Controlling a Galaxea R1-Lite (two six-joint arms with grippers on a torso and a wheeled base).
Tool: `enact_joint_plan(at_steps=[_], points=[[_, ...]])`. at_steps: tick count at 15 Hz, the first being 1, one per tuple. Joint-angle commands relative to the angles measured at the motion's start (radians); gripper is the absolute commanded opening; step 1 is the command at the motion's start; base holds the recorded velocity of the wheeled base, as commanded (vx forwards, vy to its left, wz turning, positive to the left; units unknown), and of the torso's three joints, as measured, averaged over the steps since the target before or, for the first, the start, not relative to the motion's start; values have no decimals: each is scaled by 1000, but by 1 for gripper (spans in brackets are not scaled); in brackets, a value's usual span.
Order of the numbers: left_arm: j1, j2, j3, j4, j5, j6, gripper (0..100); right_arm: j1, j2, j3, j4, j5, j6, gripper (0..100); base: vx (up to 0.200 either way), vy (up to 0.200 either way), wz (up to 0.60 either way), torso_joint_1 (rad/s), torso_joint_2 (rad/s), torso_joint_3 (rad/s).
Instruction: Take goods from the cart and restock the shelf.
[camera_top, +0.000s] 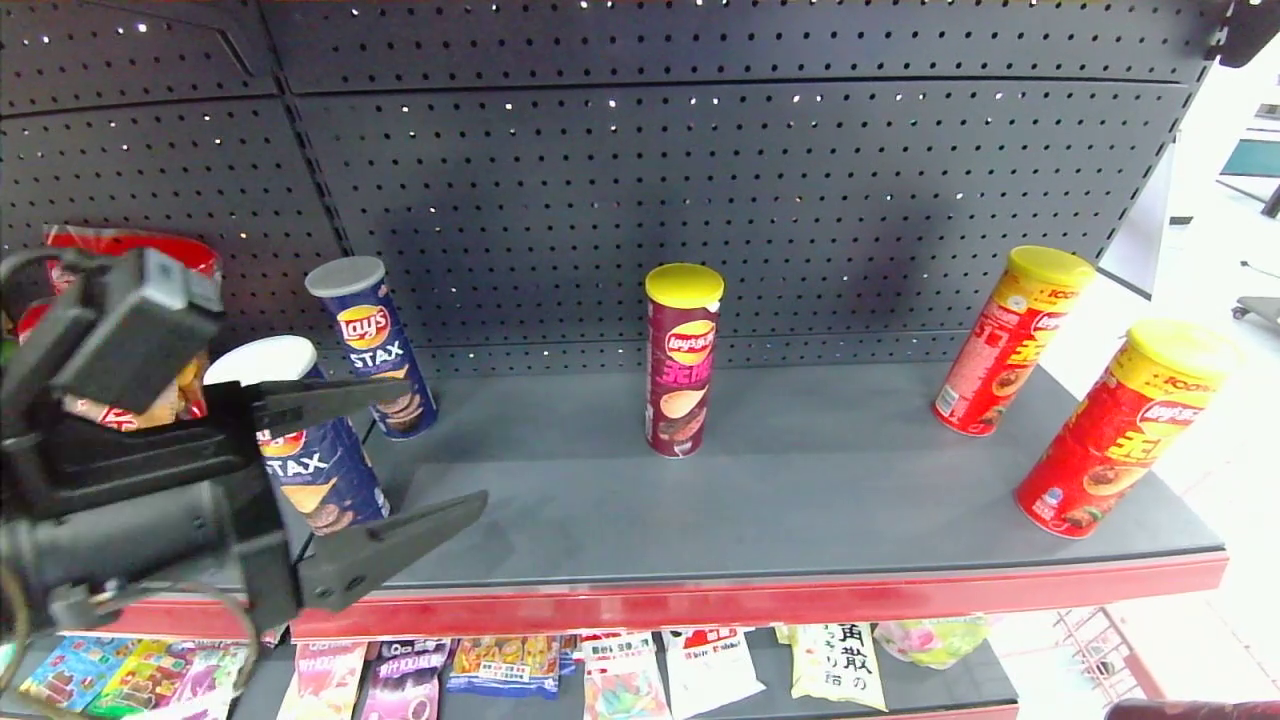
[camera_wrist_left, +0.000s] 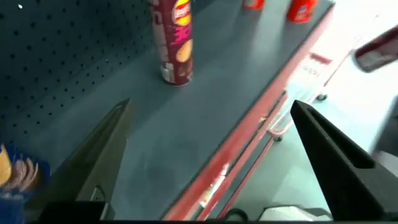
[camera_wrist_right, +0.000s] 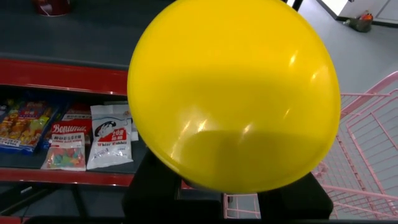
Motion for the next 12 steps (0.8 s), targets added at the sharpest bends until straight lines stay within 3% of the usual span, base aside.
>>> enact_joint_plan(at_steps=[1,5,6,8,12], points=[[-42,252,-133,-26,50,12,100,0,-1,0,0,0,-1,0,0,0,0,0,0,0],[-90,355,-218,-54,56,14,100,0,-1,0,0,0,-1,0,0,0,0,0,0,0],[-117,436,-274,-55,71,35,100,0,-1,0,0,0,-1,0,0,0,0,0,0,0],[-116,505,-312,-55,78,81,100,0,-1,0,0,0,-1,0,0,0,0,0,0,0],[-120,617,-416,-75,122,84,100,0,-8,0,0,0,1,0,0,0,0,0,0,0]])
